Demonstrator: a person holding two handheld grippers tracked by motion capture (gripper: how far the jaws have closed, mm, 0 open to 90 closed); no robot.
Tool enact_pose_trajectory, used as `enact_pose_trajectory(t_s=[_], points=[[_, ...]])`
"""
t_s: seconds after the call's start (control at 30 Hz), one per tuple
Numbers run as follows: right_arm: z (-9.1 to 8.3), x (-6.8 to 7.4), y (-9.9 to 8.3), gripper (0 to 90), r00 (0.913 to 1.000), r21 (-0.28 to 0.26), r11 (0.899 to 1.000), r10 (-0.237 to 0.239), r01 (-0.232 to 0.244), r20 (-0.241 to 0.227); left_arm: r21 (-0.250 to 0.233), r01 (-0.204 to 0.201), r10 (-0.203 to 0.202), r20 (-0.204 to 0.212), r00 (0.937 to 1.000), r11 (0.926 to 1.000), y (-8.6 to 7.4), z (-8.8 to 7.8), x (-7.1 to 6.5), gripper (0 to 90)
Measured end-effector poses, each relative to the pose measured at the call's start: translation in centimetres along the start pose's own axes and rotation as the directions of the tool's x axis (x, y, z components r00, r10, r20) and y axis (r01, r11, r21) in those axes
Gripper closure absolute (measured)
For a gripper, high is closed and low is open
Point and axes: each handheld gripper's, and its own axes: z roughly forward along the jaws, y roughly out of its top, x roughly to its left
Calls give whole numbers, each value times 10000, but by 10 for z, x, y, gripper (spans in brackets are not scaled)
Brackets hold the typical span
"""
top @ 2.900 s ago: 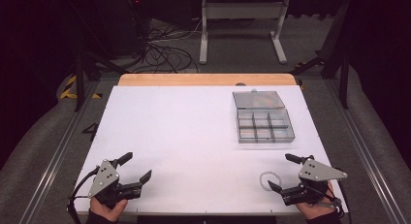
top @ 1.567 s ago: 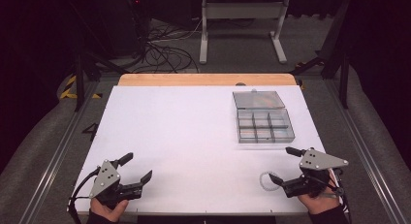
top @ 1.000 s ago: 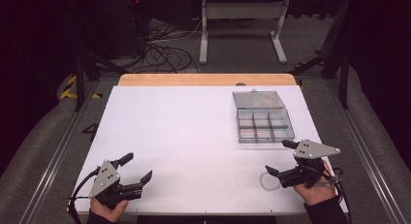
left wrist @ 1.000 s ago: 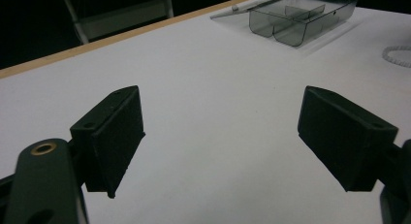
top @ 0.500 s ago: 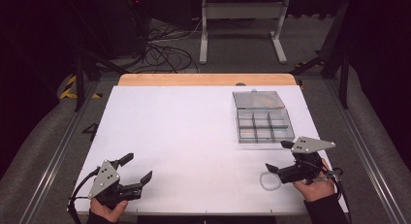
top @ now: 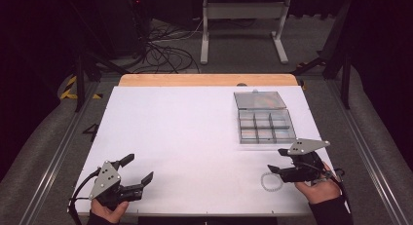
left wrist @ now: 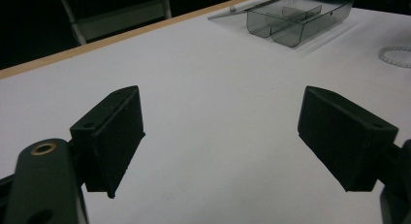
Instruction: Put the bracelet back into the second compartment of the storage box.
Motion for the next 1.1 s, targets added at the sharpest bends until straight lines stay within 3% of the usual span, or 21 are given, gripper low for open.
enact_pose_trajectory(t_s=[0.13,0.43,0.57,1.1], points=[[1,-1,0,384,9993,184,9994,296,-292,-248,-1,12,-12,11,10000,10000,0,0,0,172],[4,1,1,407,9994,813,9964,257,-236,-251,-1,-40,40,-19,10000,10000,0,0,0,172],[4,4,2,430,9998,1250,9921,64,-88,197,6,-17,17,-50,10000,10000,0,0,0,172],[14,3,1,451,10000,2342,9722,63,-49,-52,36,-77,77,-68,9999,10000,0,1,0,172]])
